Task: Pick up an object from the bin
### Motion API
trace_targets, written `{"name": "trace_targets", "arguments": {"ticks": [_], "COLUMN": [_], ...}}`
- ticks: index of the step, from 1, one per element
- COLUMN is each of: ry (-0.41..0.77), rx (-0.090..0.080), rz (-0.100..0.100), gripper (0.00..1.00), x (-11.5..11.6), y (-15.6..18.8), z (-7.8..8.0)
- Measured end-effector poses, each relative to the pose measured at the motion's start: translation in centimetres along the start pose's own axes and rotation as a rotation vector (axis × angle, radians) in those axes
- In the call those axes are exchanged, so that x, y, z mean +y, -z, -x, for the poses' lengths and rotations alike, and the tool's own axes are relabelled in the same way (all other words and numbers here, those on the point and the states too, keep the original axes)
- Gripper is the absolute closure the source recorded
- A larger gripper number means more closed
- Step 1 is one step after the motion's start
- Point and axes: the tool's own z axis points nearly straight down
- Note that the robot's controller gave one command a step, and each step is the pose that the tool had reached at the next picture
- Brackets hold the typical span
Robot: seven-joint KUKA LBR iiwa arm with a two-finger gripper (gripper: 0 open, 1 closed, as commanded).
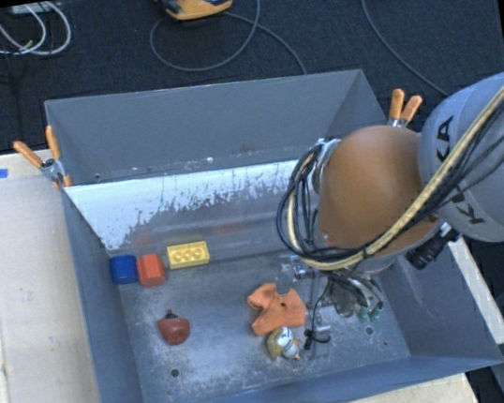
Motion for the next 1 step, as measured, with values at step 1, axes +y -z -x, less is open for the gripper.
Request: {"name": "trace_targets", "arguments": {"ticks": [1], "ry": [-0.002], "rx": [-0.007], "rz": [0.003], "gripper": [0.0], "x": [2.86], "y": [0.95], "z": [2.2]}}
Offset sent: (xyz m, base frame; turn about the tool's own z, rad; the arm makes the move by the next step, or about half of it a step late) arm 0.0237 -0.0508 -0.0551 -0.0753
